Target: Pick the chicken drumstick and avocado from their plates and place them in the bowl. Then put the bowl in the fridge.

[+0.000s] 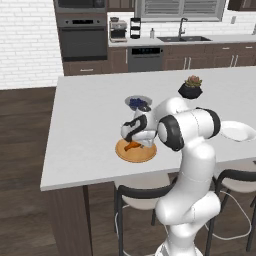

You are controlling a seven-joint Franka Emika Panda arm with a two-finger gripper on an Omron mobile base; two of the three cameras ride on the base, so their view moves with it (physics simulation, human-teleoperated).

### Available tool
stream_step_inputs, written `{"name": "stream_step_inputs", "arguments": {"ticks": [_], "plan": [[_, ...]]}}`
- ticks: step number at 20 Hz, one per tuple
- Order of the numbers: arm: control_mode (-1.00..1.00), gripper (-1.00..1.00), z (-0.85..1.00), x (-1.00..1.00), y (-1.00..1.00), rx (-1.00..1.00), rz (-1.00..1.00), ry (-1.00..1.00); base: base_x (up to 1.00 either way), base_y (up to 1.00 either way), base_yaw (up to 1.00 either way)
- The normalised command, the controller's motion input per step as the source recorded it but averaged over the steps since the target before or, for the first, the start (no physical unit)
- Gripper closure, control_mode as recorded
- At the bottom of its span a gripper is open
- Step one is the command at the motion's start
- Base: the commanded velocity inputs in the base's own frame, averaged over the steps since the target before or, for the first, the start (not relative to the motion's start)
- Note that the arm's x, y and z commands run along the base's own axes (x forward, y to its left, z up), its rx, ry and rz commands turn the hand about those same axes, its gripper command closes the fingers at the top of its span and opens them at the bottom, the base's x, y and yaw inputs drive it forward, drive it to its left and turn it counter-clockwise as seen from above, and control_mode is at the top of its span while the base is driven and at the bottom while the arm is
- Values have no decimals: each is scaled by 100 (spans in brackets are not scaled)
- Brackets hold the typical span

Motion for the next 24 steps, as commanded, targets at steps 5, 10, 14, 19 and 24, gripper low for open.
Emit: {"name": "stream_step_inputs", "arguments": {"ticks": [5, 10, 14, 19, 24], "plan": [[-100, 100, 47, -86, -14, 0, -3, -4, 0, 0, 0], [-100, 100, 73, -96, -38, 0, 7, 0, 0, 0, 0], [-100, 100, 87, -100, -49, 1, 20, 0, 0, 0, 0], [-100, 100, 95, -99, -25, 9, 4, 5, 0, 0, 0], [-100, 100, 37, -83, -8, 1, 0, 2, 0, 0, 0]]}}
